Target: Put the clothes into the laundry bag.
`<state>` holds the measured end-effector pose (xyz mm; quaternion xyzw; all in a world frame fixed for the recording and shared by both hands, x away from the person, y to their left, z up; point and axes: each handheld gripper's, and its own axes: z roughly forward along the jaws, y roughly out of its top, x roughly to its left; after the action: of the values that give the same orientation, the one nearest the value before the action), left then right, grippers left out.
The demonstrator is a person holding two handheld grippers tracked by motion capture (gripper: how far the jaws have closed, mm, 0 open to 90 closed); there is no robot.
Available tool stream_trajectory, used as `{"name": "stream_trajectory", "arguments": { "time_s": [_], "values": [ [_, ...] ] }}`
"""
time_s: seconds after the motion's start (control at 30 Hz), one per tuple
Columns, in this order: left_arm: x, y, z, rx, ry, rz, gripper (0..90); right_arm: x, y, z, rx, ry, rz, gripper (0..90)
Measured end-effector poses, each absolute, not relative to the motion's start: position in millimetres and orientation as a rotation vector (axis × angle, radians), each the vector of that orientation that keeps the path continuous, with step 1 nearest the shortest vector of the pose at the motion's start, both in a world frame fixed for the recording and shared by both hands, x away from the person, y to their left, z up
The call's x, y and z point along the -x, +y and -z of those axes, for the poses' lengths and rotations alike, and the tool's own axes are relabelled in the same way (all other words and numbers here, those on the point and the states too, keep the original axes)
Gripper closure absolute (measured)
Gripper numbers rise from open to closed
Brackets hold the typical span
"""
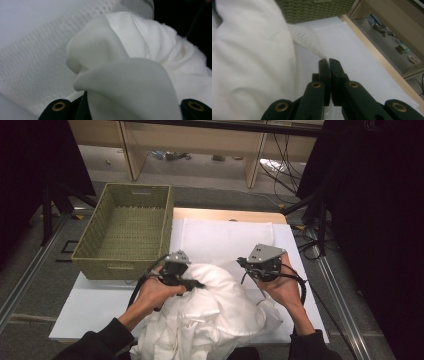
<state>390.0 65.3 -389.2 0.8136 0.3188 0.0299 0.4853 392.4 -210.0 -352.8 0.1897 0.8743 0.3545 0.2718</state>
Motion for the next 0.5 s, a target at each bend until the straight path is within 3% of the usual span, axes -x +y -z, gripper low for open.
{"name": "stream_trajectory", "arguments": {
  "time_s": [0.1, 0.23, 0.3, 0.5],
  "values": [
    [-390, 46, 400, -2.022, 0.768, -0.162, 79.1, -393, -208, 349, -0.503, 2.337, -0.958, 89.9],
    [-398, 5, 454, -2.089, 0.839, -0.018, 73.8, -393, -207, 351, -0.507, 2.344, -0.944, 89.8],
    [-405, -2, 463, -2.058, 0.89, 0.013, 70.8, -392, -206, 354, -0.5, 2.356, -0.939, 89.8],
    [-414, 23, 443, -1.969, 0.964, -0.064, 43.0, -384, -204, 356, -0.475, 2.384, -0.943, 89.8]
  ]
}}
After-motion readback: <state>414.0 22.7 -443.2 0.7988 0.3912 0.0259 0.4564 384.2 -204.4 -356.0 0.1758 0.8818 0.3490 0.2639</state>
